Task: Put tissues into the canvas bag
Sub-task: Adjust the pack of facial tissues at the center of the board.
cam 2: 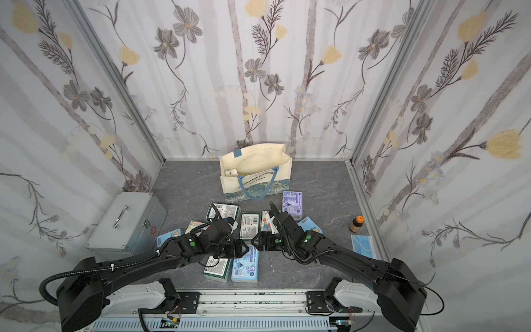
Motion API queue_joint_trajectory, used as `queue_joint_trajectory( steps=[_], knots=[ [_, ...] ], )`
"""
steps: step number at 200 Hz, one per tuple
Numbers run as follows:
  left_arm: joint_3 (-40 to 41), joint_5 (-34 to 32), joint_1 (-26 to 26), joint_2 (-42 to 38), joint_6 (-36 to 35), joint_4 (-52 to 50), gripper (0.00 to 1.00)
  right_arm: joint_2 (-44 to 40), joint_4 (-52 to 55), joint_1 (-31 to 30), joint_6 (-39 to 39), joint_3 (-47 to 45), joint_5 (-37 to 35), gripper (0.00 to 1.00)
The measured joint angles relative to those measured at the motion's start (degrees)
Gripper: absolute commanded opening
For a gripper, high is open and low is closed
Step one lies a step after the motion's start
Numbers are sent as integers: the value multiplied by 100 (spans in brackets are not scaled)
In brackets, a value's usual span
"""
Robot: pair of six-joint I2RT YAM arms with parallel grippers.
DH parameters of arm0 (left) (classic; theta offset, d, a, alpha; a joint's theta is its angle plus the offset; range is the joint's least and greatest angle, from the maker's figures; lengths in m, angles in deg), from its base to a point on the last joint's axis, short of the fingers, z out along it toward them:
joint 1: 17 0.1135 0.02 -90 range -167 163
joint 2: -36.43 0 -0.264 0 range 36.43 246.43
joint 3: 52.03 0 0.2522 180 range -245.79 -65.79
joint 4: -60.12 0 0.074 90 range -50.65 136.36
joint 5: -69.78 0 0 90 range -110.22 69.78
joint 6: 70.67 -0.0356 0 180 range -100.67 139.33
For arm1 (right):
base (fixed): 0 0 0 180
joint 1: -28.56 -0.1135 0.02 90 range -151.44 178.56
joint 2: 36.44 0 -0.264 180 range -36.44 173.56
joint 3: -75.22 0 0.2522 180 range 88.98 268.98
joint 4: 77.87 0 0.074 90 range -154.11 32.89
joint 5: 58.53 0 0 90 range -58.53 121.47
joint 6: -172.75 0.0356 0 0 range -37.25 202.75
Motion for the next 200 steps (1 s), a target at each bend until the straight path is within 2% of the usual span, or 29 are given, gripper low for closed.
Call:
queue_joint_trajectory(
  steps=[23,44,85,123,174,200],
  knots=[
    [-160,-339,-289,-199,15,-308,69,-337,332,42,-149,50,-330,85],
    [-179,-605,-404,-396,37,-619,65,-592,608,116,-234,37,-557,85],
    [26,-837,-431,-149,101,-737,63,-977,938,306,-321,-101,-791,86],
    [-260,-680,-481,640,11,-313,60,-1464,1344,455,-420,-164,-855,87],
    [-1453,-2,-817,1950,-170,297,60,-2396,1941,988,-417,-621,-929,88],
    [-1886,195,-881,2135,-459,240,61,-2463,1982,1084,-420,-833,-772,88]
  ],
)
